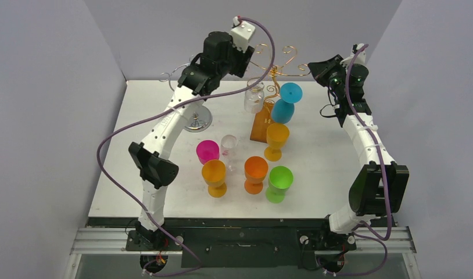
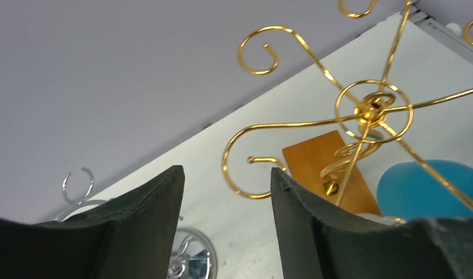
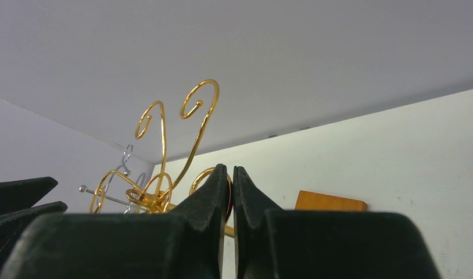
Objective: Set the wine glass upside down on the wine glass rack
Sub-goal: Adjust the wine rack at the center of the board.
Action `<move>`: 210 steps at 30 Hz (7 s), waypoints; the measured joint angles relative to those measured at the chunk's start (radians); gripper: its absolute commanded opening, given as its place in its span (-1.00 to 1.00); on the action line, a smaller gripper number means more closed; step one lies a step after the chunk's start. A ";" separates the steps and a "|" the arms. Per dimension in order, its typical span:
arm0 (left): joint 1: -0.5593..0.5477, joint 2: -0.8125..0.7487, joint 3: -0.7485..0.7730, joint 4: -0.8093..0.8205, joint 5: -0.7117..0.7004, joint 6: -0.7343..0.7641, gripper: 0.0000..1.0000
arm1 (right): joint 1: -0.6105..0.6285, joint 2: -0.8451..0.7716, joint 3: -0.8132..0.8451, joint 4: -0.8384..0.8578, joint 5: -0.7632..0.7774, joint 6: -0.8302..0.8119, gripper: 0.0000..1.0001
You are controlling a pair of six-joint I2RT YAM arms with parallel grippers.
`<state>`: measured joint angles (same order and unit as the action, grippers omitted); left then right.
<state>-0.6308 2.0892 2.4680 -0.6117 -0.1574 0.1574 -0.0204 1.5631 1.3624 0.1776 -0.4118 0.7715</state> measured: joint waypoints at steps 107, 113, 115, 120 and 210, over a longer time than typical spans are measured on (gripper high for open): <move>0.200 -0.123 -0.674 0.763 0.613 1.049 -0.55 | 0.043 0.006 -0.014 0.025 -0.013 0.015 -1.00; 0.209 -0.123 -0.659 0.745 0.596 0.995 -0.05 | 0.070 -0.039 -0.049 0.024 0.032 -0.009 -1.00; 0.211 -0.125 -0.656 0.760 0.585 0.974 0.11 | 0.074 -0.041 -0.051 0.023 0.040 -0.014 -1.00; 0.221 -0.137 -0.657 0.779 0.575 0.930 0.51 | 0.076 -0.041 -0.049 0.019 0.041 -0.020 -1.00; 0.043 -0.113 -0.021 0.017 0.215 -0.077 0.63 | -0.142 -0.034 -0.024 -0.189 0.034 0.060 -0.29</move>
<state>-0.5873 1.9766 2.4470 -0.5949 0.0574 0.0807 -0.1619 1.5295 1.3388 -0.0116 -0.3779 0.8314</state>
